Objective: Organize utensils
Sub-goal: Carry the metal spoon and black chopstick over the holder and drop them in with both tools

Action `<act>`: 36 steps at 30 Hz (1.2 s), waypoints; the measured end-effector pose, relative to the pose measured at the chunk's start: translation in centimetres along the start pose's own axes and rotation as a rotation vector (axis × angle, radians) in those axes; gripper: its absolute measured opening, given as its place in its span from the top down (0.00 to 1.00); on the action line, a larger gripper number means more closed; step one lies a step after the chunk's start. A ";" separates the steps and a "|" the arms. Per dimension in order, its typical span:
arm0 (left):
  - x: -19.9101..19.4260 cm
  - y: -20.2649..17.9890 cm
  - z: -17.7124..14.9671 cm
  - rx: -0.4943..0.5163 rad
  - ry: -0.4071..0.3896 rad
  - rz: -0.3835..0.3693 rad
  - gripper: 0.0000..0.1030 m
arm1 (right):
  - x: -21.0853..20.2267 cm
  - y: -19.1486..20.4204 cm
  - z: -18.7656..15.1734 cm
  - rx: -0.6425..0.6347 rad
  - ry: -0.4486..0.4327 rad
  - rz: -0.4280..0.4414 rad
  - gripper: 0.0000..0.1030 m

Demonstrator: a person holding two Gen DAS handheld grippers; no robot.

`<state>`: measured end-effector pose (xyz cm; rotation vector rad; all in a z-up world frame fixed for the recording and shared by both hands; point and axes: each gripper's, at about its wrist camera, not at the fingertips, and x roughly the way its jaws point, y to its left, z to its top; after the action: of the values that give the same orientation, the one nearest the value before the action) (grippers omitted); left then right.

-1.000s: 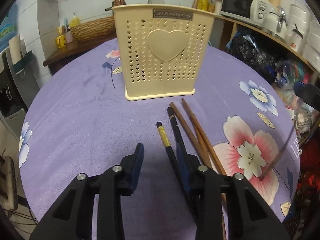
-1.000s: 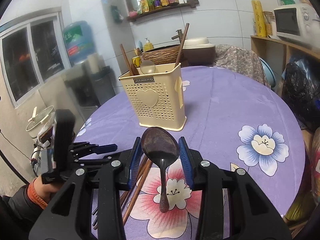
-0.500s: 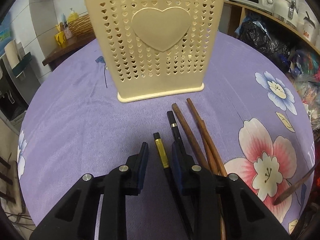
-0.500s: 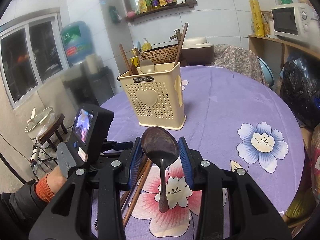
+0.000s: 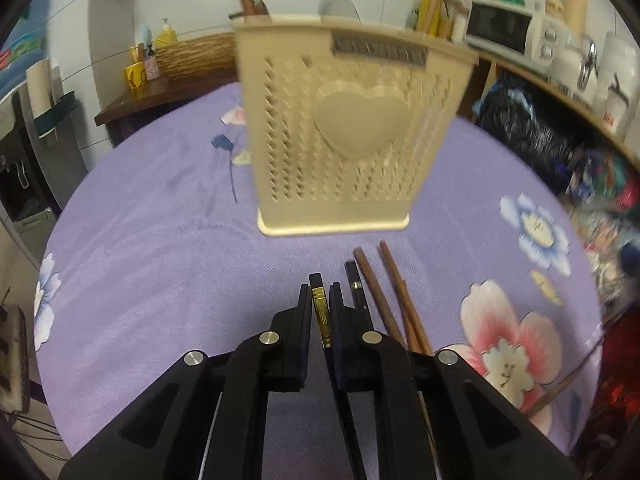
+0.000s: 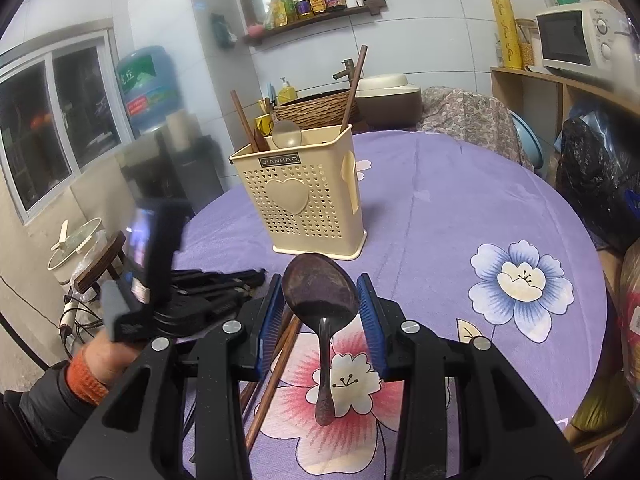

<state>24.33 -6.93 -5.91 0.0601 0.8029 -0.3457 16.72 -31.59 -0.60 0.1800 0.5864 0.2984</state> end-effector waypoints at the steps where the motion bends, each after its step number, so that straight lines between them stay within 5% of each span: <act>1: -1.4 0.5 0.3 -0.016 -0.034 -0.011 0.90 | 0.0 -0.1 0.0 0.004 0.000 0.001 0.63; 7: -9.2 1.8 2.2 -0.031 -0.218 -0.033 0.91 | -0.3 -0.2 0.1 0.003 -0.003 -0.003 0.63; 12: -11.9 2.7 2.9 -0.045 -0.294 -0.032 0.91 | -0.6 -0.1 0.2 0.003 -0.014 -0.004 0.63; 28: -12.8 3.8 3.6 -0.068 -0.355 -0.052 0.92 | 0.0 0.4 1.0 -0.016 -0.020 0.023 0.63; 36: -15.2 3.1 8.4 -0.009 -0.415 -0.084 0.92 | -0.2 1.7 5.8 -0.059 -0.080 0.079 0.63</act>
<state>21.43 -1.24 10.60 -0.0532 0.3967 -0.4173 19.51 -30.49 4.67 0.1578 0.4918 0.3826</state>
